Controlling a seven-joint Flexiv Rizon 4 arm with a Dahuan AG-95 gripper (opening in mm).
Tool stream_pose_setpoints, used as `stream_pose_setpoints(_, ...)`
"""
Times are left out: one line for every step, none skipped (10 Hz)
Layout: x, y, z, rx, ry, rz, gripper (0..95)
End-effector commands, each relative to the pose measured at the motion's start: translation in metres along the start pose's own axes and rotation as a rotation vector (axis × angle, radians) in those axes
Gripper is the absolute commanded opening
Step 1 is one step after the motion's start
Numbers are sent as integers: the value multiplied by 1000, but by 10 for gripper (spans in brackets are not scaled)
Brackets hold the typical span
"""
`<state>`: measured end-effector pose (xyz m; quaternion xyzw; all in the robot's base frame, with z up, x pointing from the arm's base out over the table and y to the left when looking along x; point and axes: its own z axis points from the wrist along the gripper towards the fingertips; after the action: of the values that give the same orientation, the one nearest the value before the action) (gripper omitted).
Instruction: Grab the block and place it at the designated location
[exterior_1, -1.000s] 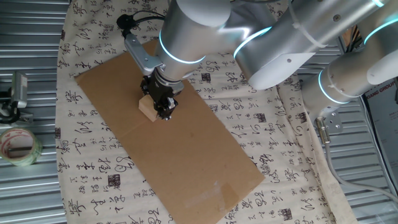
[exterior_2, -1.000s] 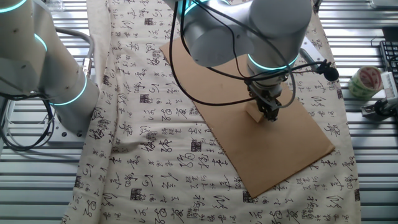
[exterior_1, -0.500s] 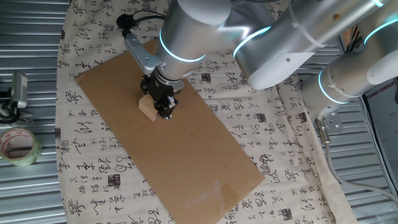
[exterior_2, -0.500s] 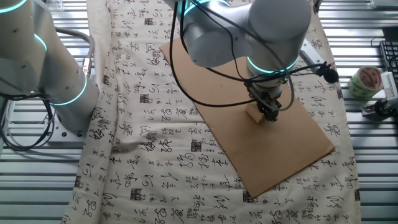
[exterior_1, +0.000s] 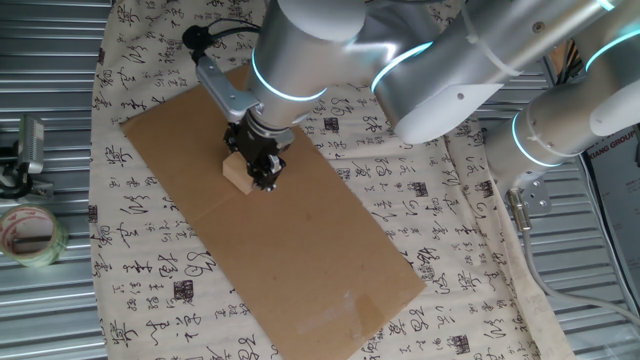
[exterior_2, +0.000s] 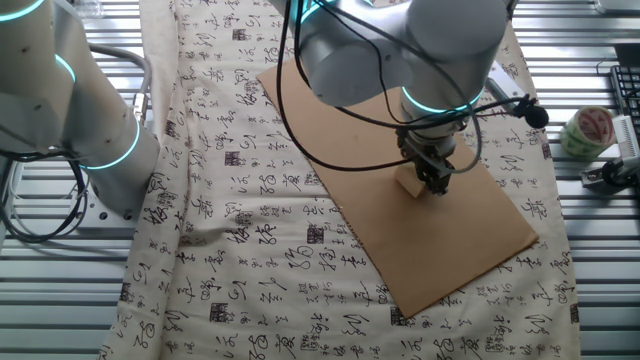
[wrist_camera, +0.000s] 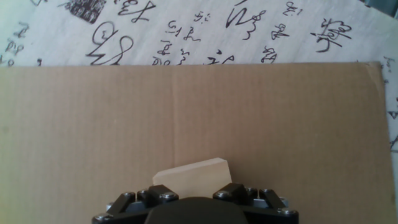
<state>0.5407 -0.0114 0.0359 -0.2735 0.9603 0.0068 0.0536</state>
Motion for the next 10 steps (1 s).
stream_pose_setpoints(-2, 1, 0, -13, 1, -31, 0)
stream_pose_setpoints(-2, 1, 0, -13, -1, -31, 0)
stream_pose_setpoints(-2, 1, 0, -10, -3, -28, 0)
stream_pose_setpoints(-2, 1, 0, -8, -3, -25, 0)
stream_pose_setpoints(-2, 1, 0, -8, -3, -25, 0)
stream_pose_setpoints(-2, 1, 0, -7, -3, -24, 0)
stream_pose_setpoints(-2, 1, 0, -7, -4, -23, 0)
stream_pose_setpoints(-2, 1, 0, -6, -3, -22, 0)
stream_pose_setpoints(-2, 1, 0, -5, -5, -20, 0)
stream_pose_setpoints(-2, 1, 0, -5, -7, -20, 0)
